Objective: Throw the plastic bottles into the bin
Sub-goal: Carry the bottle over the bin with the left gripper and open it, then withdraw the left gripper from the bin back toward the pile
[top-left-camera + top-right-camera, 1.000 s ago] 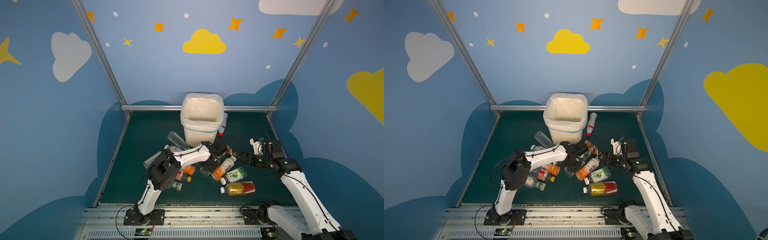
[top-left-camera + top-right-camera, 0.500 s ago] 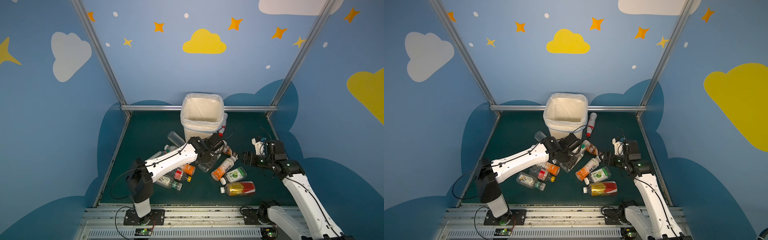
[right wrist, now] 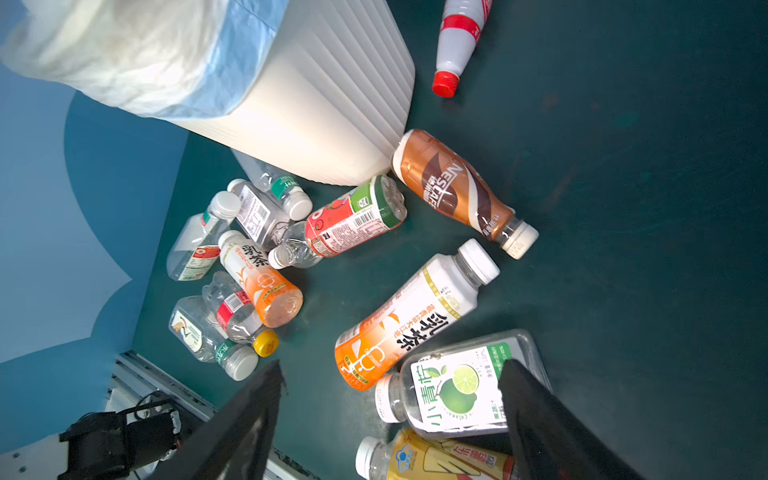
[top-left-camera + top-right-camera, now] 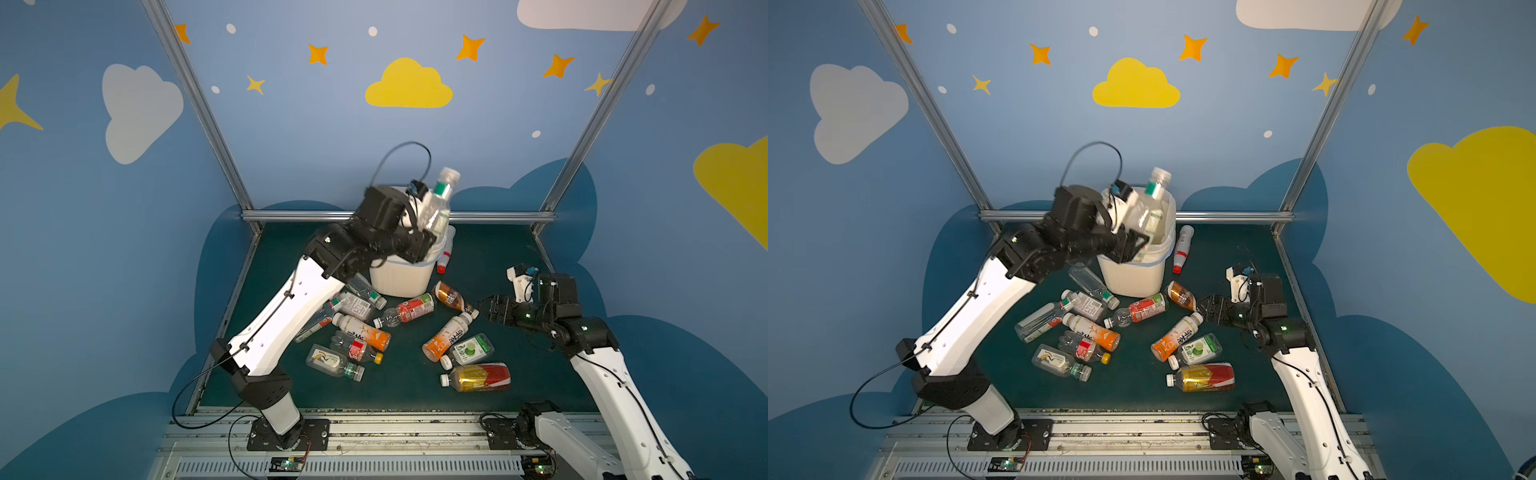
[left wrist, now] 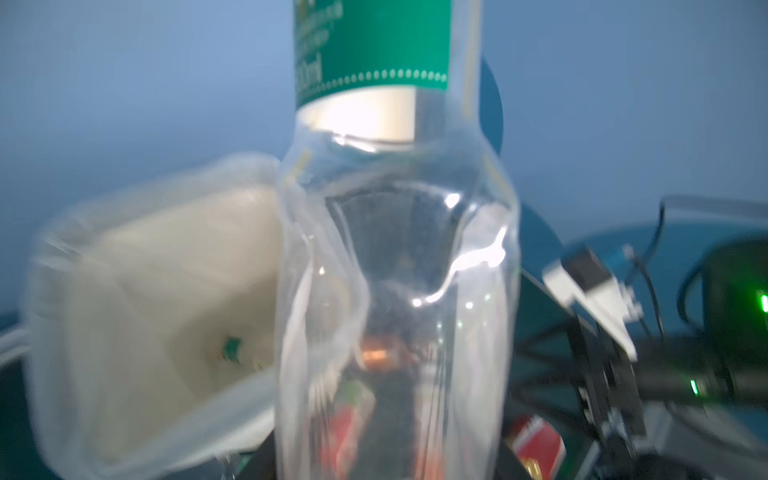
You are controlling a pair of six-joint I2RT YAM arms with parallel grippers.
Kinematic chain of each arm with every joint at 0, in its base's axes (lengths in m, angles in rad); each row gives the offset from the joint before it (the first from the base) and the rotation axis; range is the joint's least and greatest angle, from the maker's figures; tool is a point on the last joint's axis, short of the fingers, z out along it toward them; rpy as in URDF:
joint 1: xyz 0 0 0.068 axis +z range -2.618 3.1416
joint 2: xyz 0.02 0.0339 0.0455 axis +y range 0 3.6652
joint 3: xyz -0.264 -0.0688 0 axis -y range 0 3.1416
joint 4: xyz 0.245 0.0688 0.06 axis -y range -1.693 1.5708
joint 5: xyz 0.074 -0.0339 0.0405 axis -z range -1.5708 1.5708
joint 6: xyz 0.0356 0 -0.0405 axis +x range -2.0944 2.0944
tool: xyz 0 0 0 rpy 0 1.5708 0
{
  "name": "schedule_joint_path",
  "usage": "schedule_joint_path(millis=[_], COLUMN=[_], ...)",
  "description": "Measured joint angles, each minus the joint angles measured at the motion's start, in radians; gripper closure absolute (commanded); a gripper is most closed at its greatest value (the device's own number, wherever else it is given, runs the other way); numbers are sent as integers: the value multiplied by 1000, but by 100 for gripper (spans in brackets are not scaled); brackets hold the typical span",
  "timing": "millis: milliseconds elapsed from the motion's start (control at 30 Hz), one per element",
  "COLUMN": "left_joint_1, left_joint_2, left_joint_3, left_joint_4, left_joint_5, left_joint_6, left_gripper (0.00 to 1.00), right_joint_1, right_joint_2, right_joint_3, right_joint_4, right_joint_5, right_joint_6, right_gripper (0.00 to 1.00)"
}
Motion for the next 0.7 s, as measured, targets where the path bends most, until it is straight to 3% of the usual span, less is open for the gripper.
schedule_joint_path(millis=[33, 167, 233, 300, 467, 700], left_joint_1=[39, 140, 145, 135, 90, 56], left_joint_2=[60, 399, 468, 454, 225, -151], left_joint_3=[100, 661, 724, 615, 115, -272], left_joint_4=[-10, -96, -148, -184, -135, -41], left_joint_5=[10, 30, 38, 47, 47, 36], left_joint_6=[3, -8, -11, -11, -6, -64], left_gripper=[1, 0, 0, 0, 2, 9], right_joint_1=[0, 0, 0, 0, 0, 0], right_joint_2=[0, 1, 0, 0, 1, 13], right_joint_3=[5, 31, 34, 34, 34, 33], right_joint_4=[0, -5, -6, -10, -13, -48], right_joint_5=[-2, -5, -5, -5, -5, 23], right_joint_6=[0, -2, -6, -8, -16, -41], right_gripper=[16, 14, 14, 14, 15, 16])
